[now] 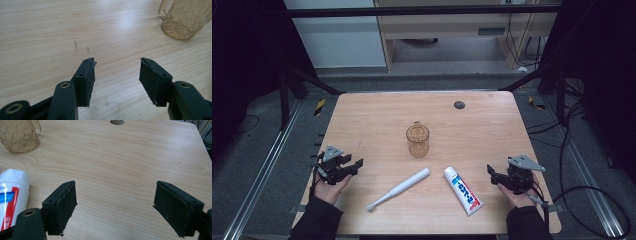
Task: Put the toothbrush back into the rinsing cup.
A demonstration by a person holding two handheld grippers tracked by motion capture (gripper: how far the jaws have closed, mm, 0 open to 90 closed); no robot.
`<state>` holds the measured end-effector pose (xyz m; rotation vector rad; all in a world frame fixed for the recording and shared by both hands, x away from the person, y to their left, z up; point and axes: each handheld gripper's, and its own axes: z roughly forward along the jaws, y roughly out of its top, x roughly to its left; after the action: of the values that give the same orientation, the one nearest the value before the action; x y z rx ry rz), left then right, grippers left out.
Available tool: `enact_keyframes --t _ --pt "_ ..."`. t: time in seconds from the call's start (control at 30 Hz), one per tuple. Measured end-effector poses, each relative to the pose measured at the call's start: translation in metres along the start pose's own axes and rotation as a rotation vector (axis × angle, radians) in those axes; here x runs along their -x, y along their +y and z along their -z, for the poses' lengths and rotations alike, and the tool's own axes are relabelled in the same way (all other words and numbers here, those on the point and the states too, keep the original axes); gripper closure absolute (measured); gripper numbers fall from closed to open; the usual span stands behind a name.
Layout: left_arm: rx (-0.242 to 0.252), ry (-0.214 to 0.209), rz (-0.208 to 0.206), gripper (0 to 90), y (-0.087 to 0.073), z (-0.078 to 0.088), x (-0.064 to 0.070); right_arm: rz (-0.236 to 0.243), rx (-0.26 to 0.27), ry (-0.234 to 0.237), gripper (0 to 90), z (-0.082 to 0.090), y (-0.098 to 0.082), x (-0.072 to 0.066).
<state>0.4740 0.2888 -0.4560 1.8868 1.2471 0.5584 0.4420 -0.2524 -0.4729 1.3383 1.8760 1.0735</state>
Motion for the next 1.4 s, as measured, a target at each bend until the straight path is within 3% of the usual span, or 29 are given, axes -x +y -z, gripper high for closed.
enact_keyframes --t 0.13,0.27,0.47,0.67,1.4 --pt "-0.039 -0.063 -0.023 54.5 0.0 -0.002 0.011 0.022 -0.017 0.01 20.5 -0.001 -0.001 -0.003" --pt "-0.078 -0.123 -0.076 59.8 -0.001 -0.004 0.028 0.041 -0.035 0.016 21.9 -0.002 -0.002 -0.006" --pt "-0.127 -0.169 -0.144 64.4 -0.004 -0.009 0.047 0.05 -0.057 0.028 23.5 -0.006 -0.004 -0.01" --pt "-0.172 -0.212 -0.182 67.0 -0.007 -0.013 0.057 0.057 -0.069 0.034 24.1 -0.007 -0.005 -0.011" --pt "-0.282 -0.282 -0.241 75.2 -0.019 -0.012 0.084 0.054 -0.078 0.026 24.5 -0.006 -0.006 -0.009"
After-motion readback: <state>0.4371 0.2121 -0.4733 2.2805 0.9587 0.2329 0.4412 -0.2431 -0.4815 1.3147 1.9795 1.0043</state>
